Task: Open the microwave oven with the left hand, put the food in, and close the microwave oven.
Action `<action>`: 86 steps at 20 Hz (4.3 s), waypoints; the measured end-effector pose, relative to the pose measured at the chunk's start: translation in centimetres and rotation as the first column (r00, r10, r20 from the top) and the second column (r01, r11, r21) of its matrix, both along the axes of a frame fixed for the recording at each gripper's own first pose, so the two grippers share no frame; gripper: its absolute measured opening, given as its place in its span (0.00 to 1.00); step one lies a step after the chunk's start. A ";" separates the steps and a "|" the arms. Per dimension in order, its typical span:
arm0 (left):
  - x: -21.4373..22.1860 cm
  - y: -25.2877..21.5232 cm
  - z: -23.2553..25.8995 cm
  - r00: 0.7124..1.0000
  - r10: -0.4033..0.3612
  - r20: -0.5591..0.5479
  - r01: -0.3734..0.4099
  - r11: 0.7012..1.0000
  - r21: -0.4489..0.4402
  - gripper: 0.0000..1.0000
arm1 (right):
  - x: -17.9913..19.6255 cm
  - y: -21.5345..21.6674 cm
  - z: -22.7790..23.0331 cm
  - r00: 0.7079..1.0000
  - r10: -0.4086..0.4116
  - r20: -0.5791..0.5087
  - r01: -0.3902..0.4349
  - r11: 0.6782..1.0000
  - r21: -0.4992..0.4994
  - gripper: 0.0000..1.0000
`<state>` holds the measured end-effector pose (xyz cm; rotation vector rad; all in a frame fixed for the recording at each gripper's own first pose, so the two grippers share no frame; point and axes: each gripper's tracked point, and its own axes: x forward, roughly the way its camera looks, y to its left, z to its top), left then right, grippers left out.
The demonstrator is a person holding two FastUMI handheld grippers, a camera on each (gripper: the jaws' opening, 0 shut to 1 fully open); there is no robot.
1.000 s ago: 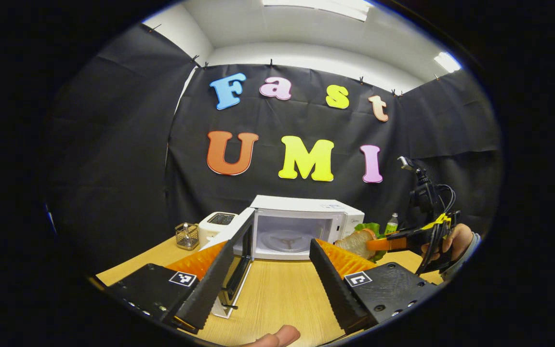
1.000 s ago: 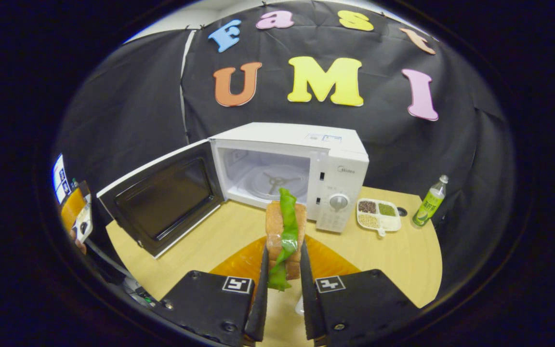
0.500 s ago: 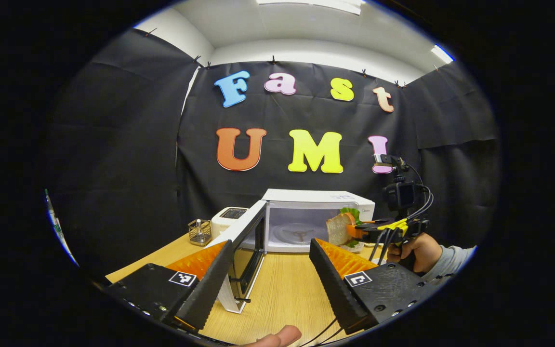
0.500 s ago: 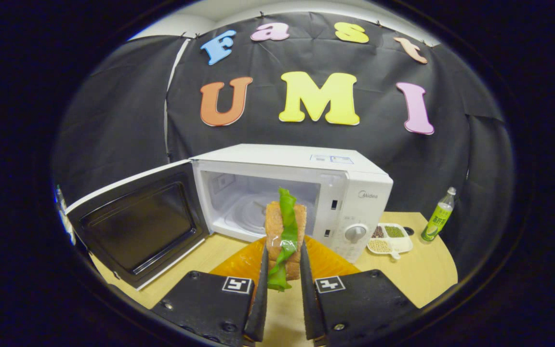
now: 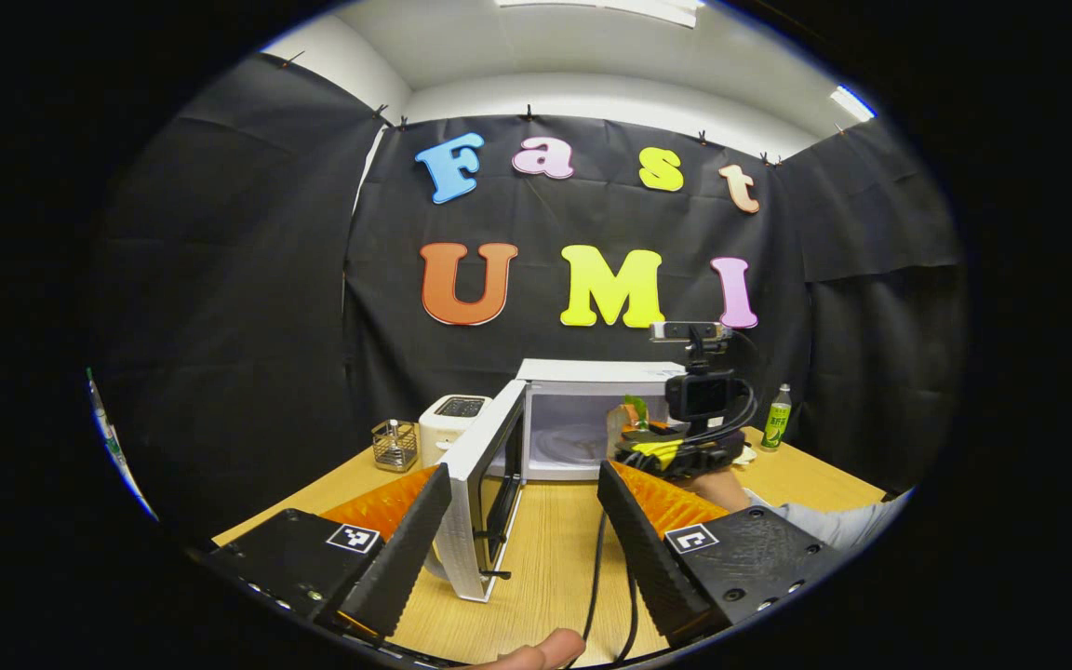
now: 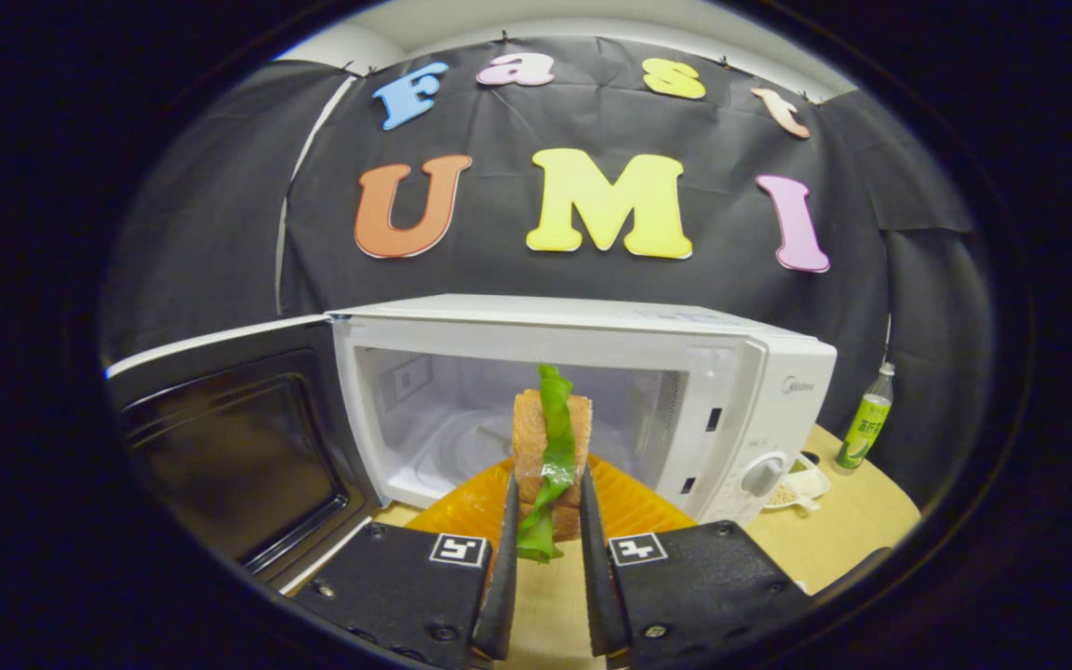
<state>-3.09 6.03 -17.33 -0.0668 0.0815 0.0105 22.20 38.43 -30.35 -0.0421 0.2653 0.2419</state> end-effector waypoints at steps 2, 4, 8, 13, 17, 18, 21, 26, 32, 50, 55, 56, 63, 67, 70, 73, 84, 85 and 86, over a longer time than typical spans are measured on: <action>-0.1 0.7 0.1 1.000 -0.003 -0.001 0.003 1.000 -0.031 0.95 | 1.3 1.6 -0.6 1.000 -0.013 0.011 0.013 0.999 0.034 0.35; 0.0 1.9 0.2 1.000 0.016 0.005 -0.016 0.999 -0.049 0.95 | 2.6 3.1 -1.3 1.000 -0.021 0.003 0.021 0.997 0.080 0.35; -0.2 4.5 -0.6 0.998 0.065 -0.007 -0.065 0.997 -0.036 0.95 | 6.2 5.7 -2.6 0.997 -0.037 -0.069 0.056 0.953 0.296 0.34; 0.0 7.7 -1.3 0.991 0.135 -0.025 -0.137 0.988 -0.077 0.95 | 8.7 5.3 -3.5 0.984 -0.111 -0.140 0.166 0.853 0.494 0.29; 0.6 8.8 -1.7 0.989 0.147 -0.032 -0.150 0.981 -0.123 0.95 | 8.9 4.6 -4.9 0.974 -0.138 -0.178 0.216 0.800 0.560 0.37; 0.4 9.2 -1.6 0.988 0.154 -0.028 -0.156 0.981 -0.116 0.95 | 9.0 4.1 -5.5 0.968 -0.159 -0.192 0.241 0.794 0.559 0.37; 0.0 10.0 -0.7 0.985 0.171 0.019 -0.168 0.982 -0.089 0.96 | 9.1 3.1 -7.0 0.957 -0.190 -0.221 0.284 0.785 0.552 0.42; -0.8 9.0 1.3 0.987 0.119 0.111 -0.114 0.992 -0.053 0.95 | 9.6 0.8 -8.4 0.946 -0.266 -0.184 0.322 0.818 0.477 0.60; -1.4 10.3 1.9 0.978 0.162 0.132 -0.163 0.987 -0.001 0.94 | 9.3 -0.7 -8.7 0.939 -0.303 -0.162 0.343 0.855 0.388 0.94; 2.7 14.9 -1.0 0.979 0.184 0.085 -0.187 0.982 0.021 0.23 | -11.2 -8.0 7.2 0.998 0.052 -0.026 -0.046 0.980 0.191 0.97; 4.0 12.0 -4.4 0.998 0.044 0.041 -0.044 0.999 0.015 0.00 | -15.8 -15.0 12.3 0.998 -0.017 0.058 0.006 0.983 0.182 0.97; 4.7 12.2 -5.6 0.999 0.024 0.022 -0.024 0.999 0.028 0.00 | -16.6 -16.4 13.2 0.996 -0.039 0.076 0.025 0.983 0.181 0.97; 5.4 10.0 -9.4 0.998 -0.027 -0.049 0.026 1.000 -0.008 0.00 | -21.7 -21.7 17.0 0.984 -0.056 0.167 0.028 0.986 0.167 0.90; 5.7 6.6 -9.4 0.996 -0.083 -0.021 0.083 0.997 -0.003 0.00 | -23.7 -23.8 17.1 0.981 -0.047 0.191 0.027 0.994 0.105 0.89; 6.5 3.2 -9.4 0.990 -0.143 -0.019 0.143 0.990 0.005 0.00 | -25.4 -25.2 17.9 0.977 -0.038 0.211 0.021 0.996 0.084 0.98; 7.4 -0.8 -9.0 0.975 -0.221 0.000 0.220 0.975 0.033 0.00 | -26.7 -26.7 18.8 0.973 -0.034 0.229 0.011 0.995 0.101 0.91; 14.1 -12.6 -9.9 0.904 -0.427 0.008 0.427 0.904 0.019 0.00 | -27.8 -33.0 17.8 0.978 -0.093 0.187 0.064 0.986 0.157 0.91; 14.8 -13.2 -9.7 0.905 -0.424 0.018 0.424 0.905 0.016 0.00 | -27.8 -33.4 17.8 0.977 -0.099 0.189 0.070 0.985 0.156 0.98; 15.6 -13.7 -9.8 0.908 -0.420 0.019 0.419 0.908 0.010 0.00 | -27.7 -33.7 17.8 0.976 -0.103 0.193 0.074 0.985 0.156 0.98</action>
